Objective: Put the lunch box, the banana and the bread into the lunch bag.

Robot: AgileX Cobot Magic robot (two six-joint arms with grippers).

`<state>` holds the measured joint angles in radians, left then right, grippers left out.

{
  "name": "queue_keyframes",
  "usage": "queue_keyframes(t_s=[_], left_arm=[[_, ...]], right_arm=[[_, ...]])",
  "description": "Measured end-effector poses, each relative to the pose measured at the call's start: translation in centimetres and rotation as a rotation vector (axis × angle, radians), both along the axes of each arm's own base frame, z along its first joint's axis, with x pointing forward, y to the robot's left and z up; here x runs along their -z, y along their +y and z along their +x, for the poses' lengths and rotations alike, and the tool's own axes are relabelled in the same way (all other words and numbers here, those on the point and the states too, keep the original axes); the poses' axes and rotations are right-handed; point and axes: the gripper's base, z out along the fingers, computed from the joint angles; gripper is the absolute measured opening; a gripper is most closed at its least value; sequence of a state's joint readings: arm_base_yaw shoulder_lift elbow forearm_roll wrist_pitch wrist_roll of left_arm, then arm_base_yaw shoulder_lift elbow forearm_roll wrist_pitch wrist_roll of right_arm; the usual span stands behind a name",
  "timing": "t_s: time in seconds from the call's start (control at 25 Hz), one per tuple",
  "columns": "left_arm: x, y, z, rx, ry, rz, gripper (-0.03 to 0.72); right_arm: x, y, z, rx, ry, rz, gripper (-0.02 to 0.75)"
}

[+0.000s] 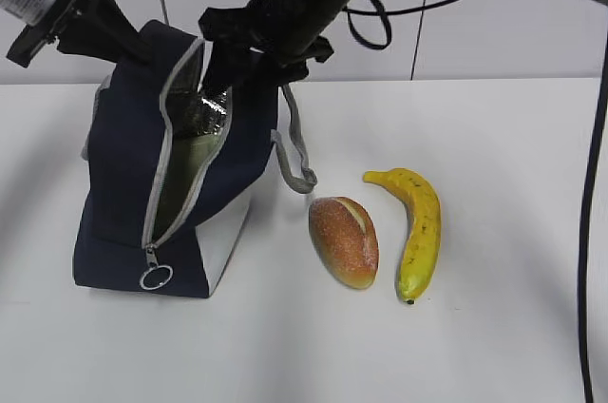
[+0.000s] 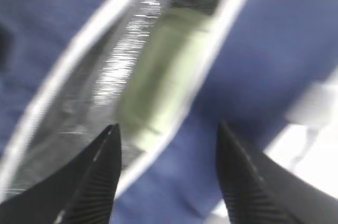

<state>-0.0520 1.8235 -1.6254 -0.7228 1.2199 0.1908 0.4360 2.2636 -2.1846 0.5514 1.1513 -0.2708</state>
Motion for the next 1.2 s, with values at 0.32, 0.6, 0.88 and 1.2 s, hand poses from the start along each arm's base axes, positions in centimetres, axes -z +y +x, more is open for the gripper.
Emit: queue_keyframes(t_s=[0.32, 0.6, 0.88, 1.2], left_arm=[[0.0, 0.0, 0.0, 0.0, 0.0, 0.004, -0.001], [0.0, 0.0, 0.0, 0.0, 0.0, 0.004, -0.001], [0.0, 0.0, 0.0, 0.0, 0.0, 0.004, -0.001], [0.0, 0.0, 0.0, 0.001, 0.0, 0.004, -0.001]], right_arm=[[-2.3, -2.9, 0.5, 0.117, -0.093, -0.252, 0.425], [-5.6, -4.9, -0.5, 0.194, -0.184, -0.349, 0.425], [-4.0, -7.4, -2.9, 0.238, -0.112, -0.513, 0.425], [0.9, -12.4, -5.8, 0.348, 0.117, -0.59, 0.425]])
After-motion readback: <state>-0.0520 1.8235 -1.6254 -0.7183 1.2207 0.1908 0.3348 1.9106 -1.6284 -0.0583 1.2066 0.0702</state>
